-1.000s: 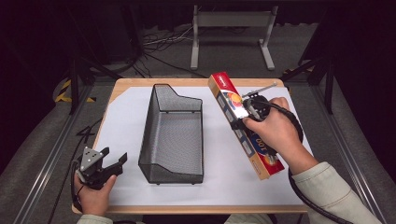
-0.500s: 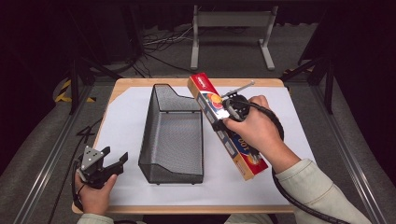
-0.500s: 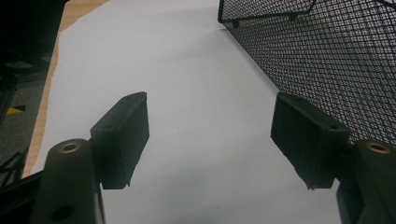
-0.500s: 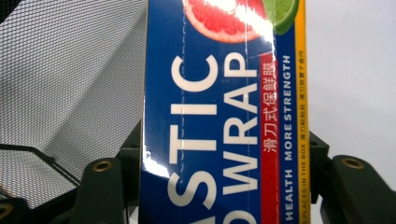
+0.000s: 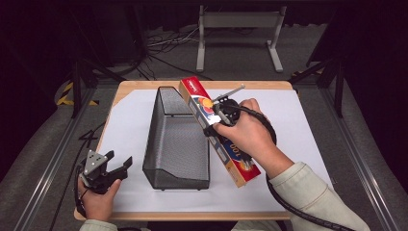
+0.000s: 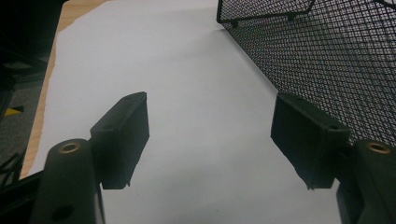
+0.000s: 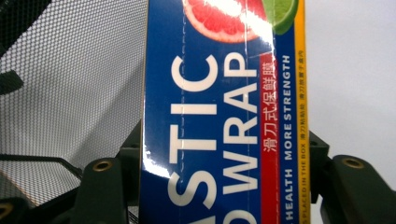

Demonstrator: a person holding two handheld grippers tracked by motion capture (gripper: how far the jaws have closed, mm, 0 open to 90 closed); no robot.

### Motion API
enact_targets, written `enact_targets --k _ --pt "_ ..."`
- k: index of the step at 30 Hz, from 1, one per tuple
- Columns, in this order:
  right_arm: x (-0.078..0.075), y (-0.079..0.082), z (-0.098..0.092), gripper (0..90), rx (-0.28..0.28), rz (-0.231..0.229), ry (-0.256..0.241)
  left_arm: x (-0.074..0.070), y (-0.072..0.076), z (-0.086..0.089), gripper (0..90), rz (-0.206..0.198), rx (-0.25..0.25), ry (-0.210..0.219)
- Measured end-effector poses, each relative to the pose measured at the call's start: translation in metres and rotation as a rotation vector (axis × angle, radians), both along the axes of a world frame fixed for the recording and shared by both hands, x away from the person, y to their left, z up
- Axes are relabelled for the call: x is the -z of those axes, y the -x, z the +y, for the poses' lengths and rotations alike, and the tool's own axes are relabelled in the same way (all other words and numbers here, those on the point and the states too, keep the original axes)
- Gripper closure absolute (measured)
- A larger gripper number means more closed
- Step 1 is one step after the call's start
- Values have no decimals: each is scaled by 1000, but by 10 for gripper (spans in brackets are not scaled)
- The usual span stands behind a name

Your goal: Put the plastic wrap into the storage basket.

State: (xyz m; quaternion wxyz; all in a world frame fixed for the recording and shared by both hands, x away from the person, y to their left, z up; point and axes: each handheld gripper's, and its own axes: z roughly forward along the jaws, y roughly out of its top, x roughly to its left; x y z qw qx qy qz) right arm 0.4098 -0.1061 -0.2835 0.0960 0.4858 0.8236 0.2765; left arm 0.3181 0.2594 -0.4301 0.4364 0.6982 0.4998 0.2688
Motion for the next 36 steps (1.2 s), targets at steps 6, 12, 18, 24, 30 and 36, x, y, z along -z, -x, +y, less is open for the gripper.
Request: enact_targets --k 6,12,18,24,30,36 --pt "5 -1 14 404 7 12 -23 0 0 0 285 -1 2 -3" --pt "8 -2 25 404 5 11 -33 0 0 0 285 -1 0 0" --pt "14 -1 39 403 2 23 -38 0 0 0 285 -2 5 -2" --pt "21 -2 51 403 1 45 -19 0 0 0 285 -2 2 -1" --pt "27 -4 60 402 8 59 1 0 0 0 285 -2 2 -1" --pt "37 -7 68 401 14 83 38 0 0 1 285 -2 3 -2"
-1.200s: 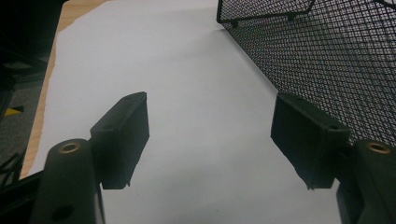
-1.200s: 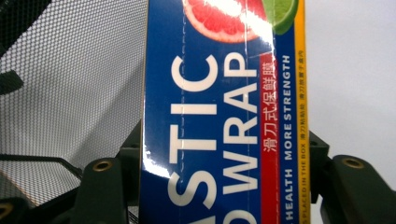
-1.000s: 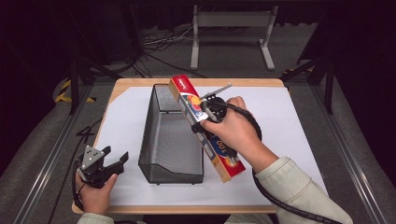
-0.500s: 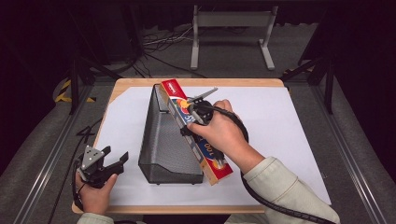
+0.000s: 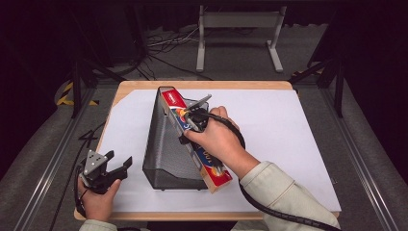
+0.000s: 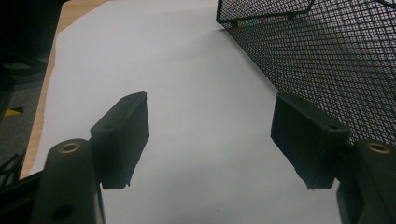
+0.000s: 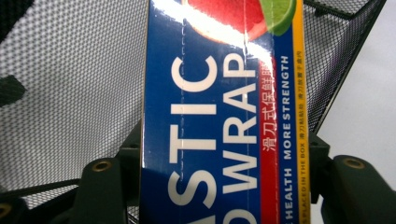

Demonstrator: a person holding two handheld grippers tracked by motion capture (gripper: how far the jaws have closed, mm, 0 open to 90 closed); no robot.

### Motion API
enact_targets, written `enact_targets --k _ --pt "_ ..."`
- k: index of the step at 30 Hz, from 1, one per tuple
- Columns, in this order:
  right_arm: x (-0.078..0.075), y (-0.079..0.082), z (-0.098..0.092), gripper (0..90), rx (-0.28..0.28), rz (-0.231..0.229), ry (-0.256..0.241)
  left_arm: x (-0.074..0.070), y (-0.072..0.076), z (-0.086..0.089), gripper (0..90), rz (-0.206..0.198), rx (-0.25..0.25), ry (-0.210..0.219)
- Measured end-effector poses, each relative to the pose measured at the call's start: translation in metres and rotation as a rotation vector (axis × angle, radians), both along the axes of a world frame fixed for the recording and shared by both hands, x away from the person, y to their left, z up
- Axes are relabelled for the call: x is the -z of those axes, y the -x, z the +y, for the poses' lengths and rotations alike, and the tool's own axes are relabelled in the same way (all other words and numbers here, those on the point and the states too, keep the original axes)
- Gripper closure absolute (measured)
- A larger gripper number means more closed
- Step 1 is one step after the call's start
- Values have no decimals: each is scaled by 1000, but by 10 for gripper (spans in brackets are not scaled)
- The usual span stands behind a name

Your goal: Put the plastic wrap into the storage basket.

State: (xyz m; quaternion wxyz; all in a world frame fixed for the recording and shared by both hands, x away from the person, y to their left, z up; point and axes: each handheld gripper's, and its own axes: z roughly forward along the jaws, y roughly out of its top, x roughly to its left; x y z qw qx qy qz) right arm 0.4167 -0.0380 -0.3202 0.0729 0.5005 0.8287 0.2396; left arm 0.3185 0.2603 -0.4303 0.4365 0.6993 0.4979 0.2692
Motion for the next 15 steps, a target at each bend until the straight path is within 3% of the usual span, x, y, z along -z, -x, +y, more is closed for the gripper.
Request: enact_targets --k 15 --pt "17 -9 10 399 30 91 73 0 1 1 285 -2 -1 3"
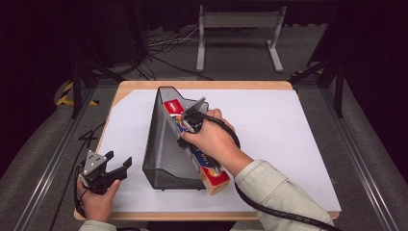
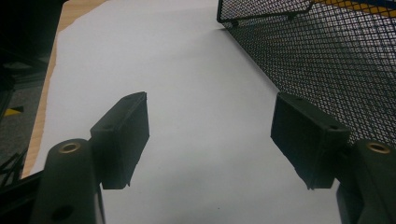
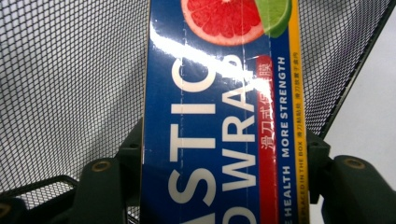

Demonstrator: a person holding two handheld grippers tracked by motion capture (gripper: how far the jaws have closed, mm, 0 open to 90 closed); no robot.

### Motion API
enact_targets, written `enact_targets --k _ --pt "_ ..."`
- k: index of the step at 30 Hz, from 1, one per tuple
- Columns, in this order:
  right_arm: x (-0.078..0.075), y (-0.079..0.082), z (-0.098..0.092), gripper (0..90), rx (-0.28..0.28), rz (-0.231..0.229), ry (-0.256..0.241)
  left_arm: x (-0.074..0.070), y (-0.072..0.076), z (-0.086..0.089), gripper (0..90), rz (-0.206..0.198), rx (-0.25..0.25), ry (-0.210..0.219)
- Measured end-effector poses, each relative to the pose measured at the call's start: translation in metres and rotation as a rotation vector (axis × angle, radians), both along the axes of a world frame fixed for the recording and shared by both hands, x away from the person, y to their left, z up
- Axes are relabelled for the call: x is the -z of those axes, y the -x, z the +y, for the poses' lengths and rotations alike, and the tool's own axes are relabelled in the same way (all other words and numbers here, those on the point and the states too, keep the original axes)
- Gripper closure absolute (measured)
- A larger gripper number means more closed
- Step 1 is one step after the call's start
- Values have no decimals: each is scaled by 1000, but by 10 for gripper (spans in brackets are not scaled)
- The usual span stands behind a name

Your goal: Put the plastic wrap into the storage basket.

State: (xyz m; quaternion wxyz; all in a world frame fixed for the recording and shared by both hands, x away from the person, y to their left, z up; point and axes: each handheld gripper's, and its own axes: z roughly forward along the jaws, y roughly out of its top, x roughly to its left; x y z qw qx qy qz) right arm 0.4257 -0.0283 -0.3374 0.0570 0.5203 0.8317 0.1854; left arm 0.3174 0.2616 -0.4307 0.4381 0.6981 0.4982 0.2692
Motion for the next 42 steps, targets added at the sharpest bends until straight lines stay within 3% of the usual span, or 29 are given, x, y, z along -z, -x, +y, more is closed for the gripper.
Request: enact_targets --k 9,28,35,37,39,42 --pt "6 -6 8 391 10 28 39 0 2 1 285 3 -4 3" --pt "13 -18 21 391 43 34 102 0 1 1 285 4 1 3" --pt "13 -19 23 386 35 26 97 0 0 1 285 5 4 3" --pt "12 -19 21 337 29 28 72 0 0 1 285 5 5 3" --pt "10 -19 19 273 15 7 26 1 -1 1 285 5 4 3" --pt "2 -16 15 234 -12 -36 13 1 -2 0 284 7 4 3"
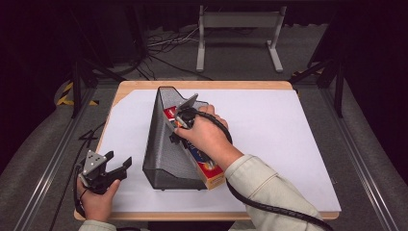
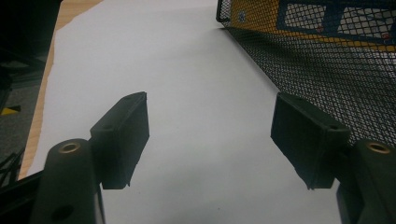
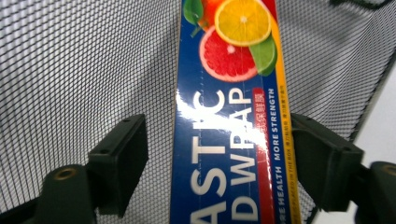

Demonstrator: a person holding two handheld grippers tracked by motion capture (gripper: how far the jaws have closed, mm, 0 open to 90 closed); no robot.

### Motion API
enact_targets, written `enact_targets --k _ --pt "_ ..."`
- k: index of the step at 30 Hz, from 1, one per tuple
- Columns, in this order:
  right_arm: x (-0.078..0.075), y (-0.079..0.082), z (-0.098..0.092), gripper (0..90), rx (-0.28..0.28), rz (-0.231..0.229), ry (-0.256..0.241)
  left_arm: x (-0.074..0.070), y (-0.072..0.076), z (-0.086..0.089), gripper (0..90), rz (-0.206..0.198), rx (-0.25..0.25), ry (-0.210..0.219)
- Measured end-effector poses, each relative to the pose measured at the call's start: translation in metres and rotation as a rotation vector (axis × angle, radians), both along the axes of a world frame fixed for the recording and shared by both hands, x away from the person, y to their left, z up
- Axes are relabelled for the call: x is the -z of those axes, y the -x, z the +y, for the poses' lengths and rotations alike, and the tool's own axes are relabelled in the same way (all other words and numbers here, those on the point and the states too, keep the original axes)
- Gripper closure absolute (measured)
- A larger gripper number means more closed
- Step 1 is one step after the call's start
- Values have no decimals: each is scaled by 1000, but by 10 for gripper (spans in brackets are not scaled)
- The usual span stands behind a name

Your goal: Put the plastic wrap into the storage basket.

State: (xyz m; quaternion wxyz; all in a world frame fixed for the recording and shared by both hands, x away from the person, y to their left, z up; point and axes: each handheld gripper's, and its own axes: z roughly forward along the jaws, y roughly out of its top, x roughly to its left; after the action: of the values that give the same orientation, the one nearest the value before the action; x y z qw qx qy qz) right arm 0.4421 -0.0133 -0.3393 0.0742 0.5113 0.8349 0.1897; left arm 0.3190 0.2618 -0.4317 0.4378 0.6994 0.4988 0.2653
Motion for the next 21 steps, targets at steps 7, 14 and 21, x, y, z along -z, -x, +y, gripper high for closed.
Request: enact_targets --k 7,14,21 --pt "-18 7 -21 176 -54 -132 -101 1 2 2 284 2 -3 2" --pt "-43 20 -58 163 -114 -278 -222 0 5 4 284 -1 -13 3" --pt "-61 32 -89 146 -145 -363 -263 0 5 3 284 1 -16 0"
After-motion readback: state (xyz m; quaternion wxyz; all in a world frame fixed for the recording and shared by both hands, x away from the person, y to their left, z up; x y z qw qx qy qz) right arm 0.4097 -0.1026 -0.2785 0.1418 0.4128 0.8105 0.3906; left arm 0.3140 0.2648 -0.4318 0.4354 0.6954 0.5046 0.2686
